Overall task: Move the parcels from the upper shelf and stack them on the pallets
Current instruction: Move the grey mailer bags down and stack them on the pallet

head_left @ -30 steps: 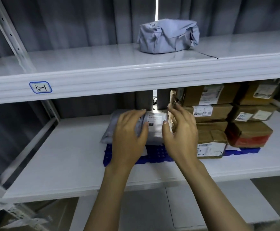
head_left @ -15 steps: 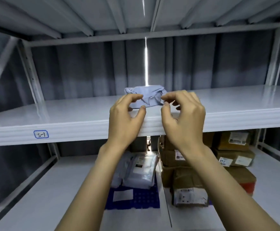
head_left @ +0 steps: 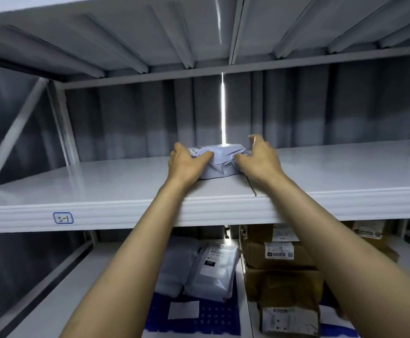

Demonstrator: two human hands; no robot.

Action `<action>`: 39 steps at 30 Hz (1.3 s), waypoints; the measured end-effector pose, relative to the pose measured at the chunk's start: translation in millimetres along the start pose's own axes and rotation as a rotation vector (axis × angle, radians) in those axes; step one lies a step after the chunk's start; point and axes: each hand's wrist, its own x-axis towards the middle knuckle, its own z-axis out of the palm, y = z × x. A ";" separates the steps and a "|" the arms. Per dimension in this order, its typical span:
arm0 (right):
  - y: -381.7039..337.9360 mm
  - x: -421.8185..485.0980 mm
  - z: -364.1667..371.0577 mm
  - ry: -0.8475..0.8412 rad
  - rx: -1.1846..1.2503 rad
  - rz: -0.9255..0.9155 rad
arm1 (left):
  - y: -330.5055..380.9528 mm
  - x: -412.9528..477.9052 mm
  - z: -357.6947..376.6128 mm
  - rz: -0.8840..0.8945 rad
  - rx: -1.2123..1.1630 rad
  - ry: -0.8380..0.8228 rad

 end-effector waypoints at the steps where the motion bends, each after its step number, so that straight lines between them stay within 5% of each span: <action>1: 3.2 1.6 3.2 -0.033 0.019 0.020 | -1.8 1.6 1.0 -0.009 -0.023 -0.023; 9: 10.0 19.1 13.6 -0.226 0.137 0.080 | -3.4 4.2 4.5 0.009 -0.013 -0.129; 15: 11.8 23.5 15.8 -0.171 0.331 0.169 | -2.1 1.6 -0.7 -0.008 -0.090 -0.016; 21: 11.7 15.8 12.1 -0.124 0.269 0.185 | -0.3 1.2 -4.0 -0.083 -0.129 0.001; 31: 5.1 -0.8 3.4 -0.049 0.326 0.070 | 4.3 -22.3 -12.3 0.030 -0.020 -0.289; 39: -6.7 -43.8 -3.6 -0.020 0.410 -0.055 | 4.9 -58.3 -38.6 0.187 -0.002 -0.107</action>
